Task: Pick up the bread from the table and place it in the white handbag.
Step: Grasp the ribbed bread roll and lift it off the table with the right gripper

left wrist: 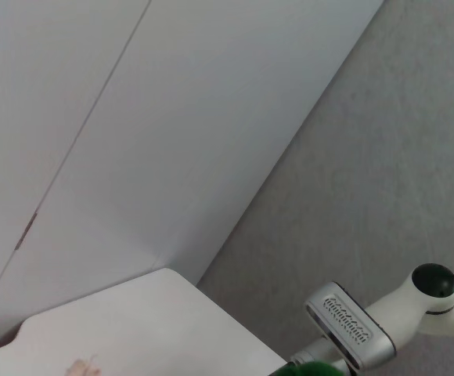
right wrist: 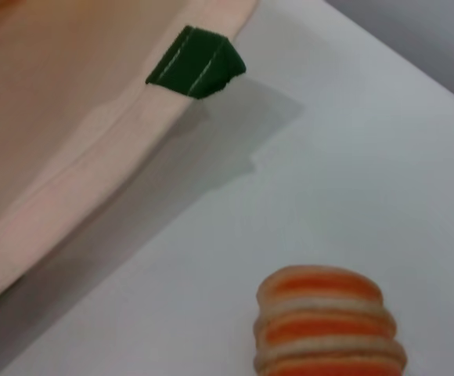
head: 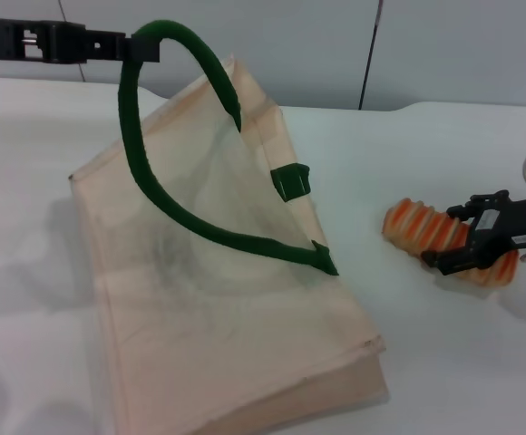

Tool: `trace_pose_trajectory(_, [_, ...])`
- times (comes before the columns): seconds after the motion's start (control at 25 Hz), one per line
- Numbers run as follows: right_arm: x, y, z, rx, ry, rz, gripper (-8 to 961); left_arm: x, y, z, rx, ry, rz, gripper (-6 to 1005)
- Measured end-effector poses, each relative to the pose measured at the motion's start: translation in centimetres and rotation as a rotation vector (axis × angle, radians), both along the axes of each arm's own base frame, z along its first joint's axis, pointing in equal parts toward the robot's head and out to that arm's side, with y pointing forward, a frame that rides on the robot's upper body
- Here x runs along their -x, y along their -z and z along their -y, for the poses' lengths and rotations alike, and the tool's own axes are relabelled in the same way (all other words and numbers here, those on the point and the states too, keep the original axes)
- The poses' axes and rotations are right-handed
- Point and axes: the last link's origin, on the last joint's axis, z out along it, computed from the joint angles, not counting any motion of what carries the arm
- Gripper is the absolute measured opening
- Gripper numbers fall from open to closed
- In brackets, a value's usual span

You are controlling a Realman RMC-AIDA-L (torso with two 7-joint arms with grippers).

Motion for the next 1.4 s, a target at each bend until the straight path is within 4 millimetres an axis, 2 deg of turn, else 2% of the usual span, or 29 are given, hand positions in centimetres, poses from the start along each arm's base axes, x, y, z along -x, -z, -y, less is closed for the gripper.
trace_pose_trajectory(0.32, [0.4,0.1,-0.5,0.005,-0.006,0.025,893,0.0,0.0,0.0,0.0,0.002,0.0,180])
trace_pose_trajectory(0.76, [0.4,-0.1,-0.7,0.004,-0.002,0.033,712,-0.1,0.1,0.0,-0.002,0.004,0.004,184])
trace_pose_trajectory(1.2, [0.6,-0.1,-0.8,0.003,-0.006,0.03,662,-0.1,0.1,0.0,0.0,0.004,0.003,189])
trace_pose_trajectory(1.4, [1.0,-0.3,-1.1,-0.015,-0.006,0.0,596,-0.2,0.1,-0.1,0.001,0.005,0.003,191])
